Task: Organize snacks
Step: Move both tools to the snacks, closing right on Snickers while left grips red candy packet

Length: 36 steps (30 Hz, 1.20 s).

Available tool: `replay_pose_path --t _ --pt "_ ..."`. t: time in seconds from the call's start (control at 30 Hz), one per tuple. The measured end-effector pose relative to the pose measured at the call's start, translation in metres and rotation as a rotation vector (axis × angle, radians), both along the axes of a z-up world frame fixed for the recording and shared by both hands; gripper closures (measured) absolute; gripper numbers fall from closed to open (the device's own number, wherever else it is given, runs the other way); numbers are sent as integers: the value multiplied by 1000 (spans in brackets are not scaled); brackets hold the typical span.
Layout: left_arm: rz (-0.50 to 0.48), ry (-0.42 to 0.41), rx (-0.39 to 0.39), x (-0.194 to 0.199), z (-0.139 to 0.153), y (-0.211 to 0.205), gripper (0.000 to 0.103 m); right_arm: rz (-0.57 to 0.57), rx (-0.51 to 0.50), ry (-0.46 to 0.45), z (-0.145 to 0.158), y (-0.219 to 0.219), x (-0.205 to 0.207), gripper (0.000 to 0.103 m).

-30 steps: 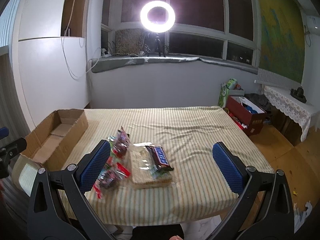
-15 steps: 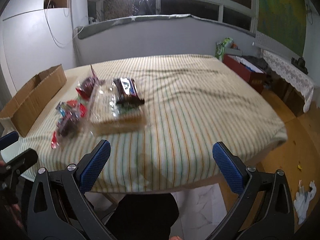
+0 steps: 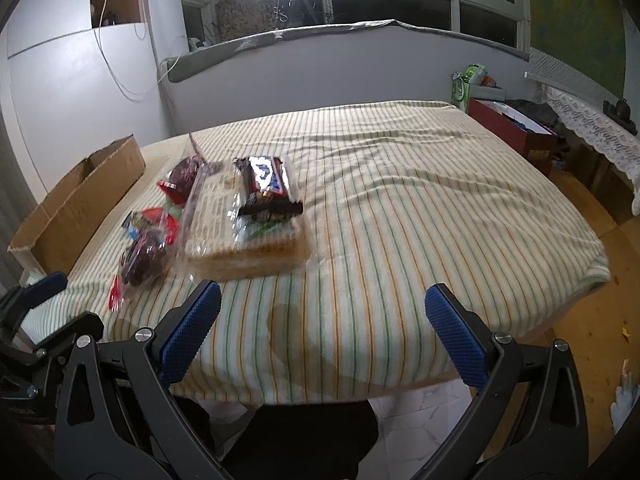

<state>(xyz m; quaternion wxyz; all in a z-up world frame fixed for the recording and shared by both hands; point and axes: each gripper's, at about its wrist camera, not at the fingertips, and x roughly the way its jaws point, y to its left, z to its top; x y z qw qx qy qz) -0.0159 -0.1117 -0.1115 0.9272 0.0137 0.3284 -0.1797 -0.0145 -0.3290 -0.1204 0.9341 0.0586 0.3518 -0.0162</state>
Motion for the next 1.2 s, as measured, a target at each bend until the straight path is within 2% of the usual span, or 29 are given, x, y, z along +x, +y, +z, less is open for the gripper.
replay_pose_path --t 0.07,0.47,0.53,0.7,0.83,0.9,0.93,1.0,1.03,1.07,1.13,1.2 --pt "-14 5 -17 7 -1 -2 1 9 17 -12 3 -4 9 0" --pt "-65 30 0 44 -7 -22 1 112 83 -56 9 -3 71 0" --pt "-68 34 -7 45 -10 -21 2 127 86 -56 8 -2 74 5" --pt "-95 26 -1 42 -13 -22 12 159 85 -42 3 4 78 12" --pt "-121 24 7 40 -13 -26 25 168 95 -48 2 3 76 15" --pt "-133 17 16 39 -12 -29 27 175 102 -46 0 3 77 24" --pt "-135 10 22 38 -12 -30 31 182 104 -43 -1 3 78 33" --pt "-144 5 22 40 -11 -32 43 203 120 -50 -2 3 77 51" --pt "-147 5 23 40 -11 -32 51 217 133 -55 -2 3 77 63" --pt "-153 3 20 40 -11 -32 58 217 134 -61 -1 3 76 66" --pt "-154 3 13 42 -10 -31 67 213 122 -70 0 4 74 67" --pt "-149 1 -9 43 -7 -28 69 213 127 -73 0 4 72 68"
